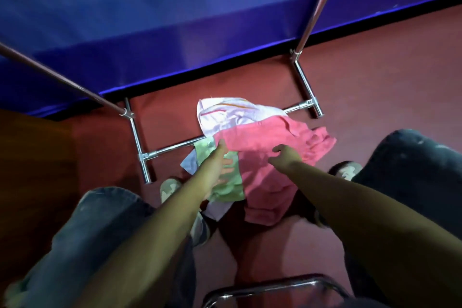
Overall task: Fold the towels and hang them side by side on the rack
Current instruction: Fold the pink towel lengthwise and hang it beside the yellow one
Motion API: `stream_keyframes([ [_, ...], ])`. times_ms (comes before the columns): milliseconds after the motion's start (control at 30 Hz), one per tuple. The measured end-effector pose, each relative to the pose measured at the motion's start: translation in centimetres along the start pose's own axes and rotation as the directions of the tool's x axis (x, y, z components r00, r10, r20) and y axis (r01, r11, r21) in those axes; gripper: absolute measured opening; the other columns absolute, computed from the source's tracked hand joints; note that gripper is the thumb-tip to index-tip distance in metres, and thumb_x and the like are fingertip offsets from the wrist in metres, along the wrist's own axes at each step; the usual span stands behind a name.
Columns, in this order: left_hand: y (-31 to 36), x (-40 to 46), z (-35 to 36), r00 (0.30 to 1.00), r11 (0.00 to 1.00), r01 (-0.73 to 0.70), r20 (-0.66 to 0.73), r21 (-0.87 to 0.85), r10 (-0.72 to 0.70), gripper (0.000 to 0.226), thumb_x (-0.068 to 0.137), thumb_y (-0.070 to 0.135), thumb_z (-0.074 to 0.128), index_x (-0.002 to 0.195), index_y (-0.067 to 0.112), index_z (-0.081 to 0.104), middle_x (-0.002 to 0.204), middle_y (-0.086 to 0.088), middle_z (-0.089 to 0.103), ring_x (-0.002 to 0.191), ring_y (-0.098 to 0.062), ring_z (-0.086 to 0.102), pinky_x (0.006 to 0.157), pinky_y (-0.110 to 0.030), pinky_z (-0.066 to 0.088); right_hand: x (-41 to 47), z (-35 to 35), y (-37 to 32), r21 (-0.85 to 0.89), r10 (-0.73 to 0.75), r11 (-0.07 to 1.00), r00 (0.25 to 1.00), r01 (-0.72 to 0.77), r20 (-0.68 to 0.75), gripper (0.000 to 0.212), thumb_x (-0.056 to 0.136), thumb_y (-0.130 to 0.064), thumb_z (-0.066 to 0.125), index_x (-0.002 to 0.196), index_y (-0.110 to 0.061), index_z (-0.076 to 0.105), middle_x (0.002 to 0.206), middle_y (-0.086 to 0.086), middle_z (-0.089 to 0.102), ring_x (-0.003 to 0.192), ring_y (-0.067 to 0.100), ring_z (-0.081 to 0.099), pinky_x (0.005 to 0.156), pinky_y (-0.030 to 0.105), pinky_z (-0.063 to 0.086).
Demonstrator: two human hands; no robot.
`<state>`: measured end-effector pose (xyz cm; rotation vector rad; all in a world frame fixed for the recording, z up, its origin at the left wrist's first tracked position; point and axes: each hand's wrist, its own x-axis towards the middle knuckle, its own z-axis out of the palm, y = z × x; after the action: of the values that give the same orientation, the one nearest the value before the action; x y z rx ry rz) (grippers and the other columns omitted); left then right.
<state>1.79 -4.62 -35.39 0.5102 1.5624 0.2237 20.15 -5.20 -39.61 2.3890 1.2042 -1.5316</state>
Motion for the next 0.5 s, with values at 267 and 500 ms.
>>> stream_keyframes([
  [267, -1.7, 5.7, 1.0, 0.997, 0.996, 0.081, 0.007, 0.028, -0.081, 0.058, 0.093, 0.061, 0.026, 0.124, 0.019, 0.052, 0.111, -0.004, 0.06, 0.101, -0.022, 0.058, 0.068, -0.031, 0.046, 6.2, 4.3, 0.1, -0.219, -0.106, 0.971, 0.994, 0.099, -0.023, 0.042, 0.086, -0.004, 0.046, 0.128, -0.009, 0.045, 0.132, 0.019, 0.042, 0.118, 0.04, 0.048, 0.099, 0.042, 0.039],
  [500, -2.4, 7.7, 1.3, 0.995, 0.994, 0.101, 0.025, -0.029, -0.101, 0.05, 0.094, 0.059, 0.026, 0.117, 0.022, 0.051, 0.099, 0.003, 0.063, 0.091, -0.016, 0.061, 0.083, -0.035, 0.045, 9.4, 6.0, 0.3, -0.425, -0.211, 0.896, 0.967, 0.133, -0.141, 0.031, 0.092, -0.008, 0.037, 0.121, -0.012, 0.049, 0.126, 0.014, 0.049, 0.118, 0.034, 0.044, 0.093, 0.044, 0.036],
])
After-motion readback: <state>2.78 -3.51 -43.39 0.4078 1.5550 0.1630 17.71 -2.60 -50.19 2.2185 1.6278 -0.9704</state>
